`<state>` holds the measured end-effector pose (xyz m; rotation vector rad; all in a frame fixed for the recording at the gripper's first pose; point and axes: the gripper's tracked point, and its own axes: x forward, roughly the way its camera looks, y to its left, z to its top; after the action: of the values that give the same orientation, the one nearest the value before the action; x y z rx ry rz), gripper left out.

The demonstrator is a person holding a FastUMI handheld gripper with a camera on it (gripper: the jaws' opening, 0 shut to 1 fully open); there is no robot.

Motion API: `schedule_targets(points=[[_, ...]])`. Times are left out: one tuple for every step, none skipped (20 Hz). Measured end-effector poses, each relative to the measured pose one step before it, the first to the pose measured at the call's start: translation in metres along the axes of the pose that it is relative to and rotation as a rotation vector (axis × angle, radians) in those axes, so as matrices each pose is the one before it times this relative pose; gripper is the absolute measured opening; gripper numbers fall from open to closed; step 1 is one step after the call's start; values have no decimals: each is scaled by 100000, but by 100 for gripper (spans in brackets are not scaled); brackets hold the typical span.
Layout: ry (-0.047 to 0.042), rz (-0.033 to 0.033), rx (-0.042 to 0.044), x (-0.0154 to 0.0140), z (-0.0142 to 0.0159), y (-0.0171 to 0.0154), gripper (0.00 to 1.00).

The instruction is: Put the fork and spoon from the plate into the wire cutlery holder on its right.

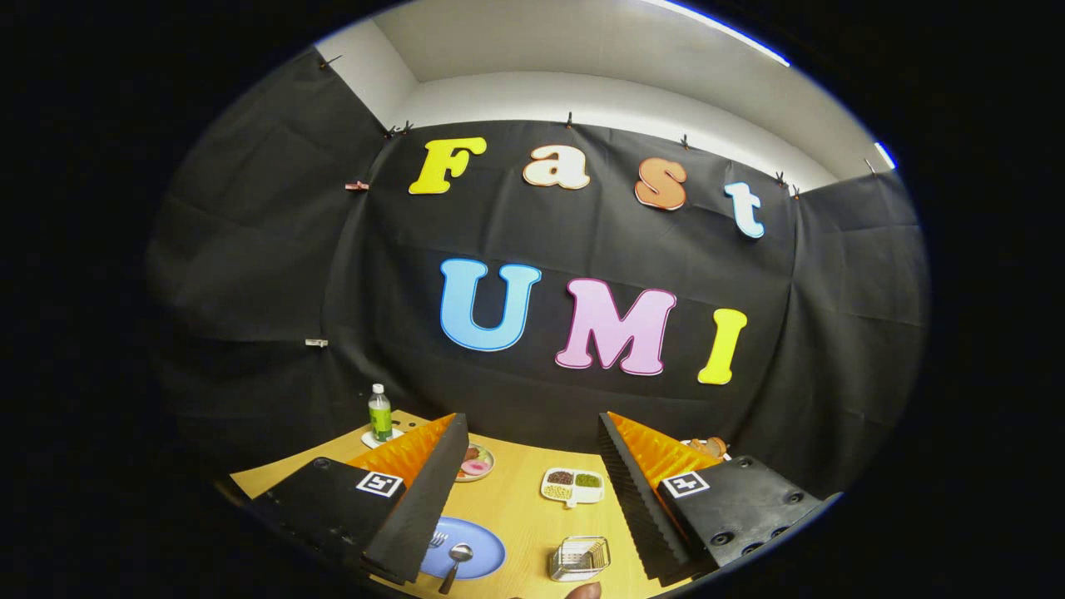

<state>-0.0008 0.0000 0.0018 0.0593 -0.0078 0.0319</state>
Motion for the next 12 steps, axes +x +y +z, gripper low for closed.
schedule_targets(points=[[569, 655, 2383, 139, -197, -104, 97], [626, 920, 2533, 72, -66, -24, 98], [1128, 1511, 3042, 10, -73, -55, 98], [797, 733, 1126, 47, -47, -138, 98], [982, 406, -118, 15, -89, -75, 98], [974, 320, -1122, 124, -155, 82, 98], [1783, -62, -1127, 63, -421, 35, 98], [2324, 677, -492, 96, -591, 92, 98], [2970, 1011, 179, 286, -926, 231, 98], [4114, 1734, 419, 464, -1137, 559, 98], [4365, 1177, -263, 309, -1366, 441, 98], [5195, 1503, 566, 496, -1387, 373, 98]])
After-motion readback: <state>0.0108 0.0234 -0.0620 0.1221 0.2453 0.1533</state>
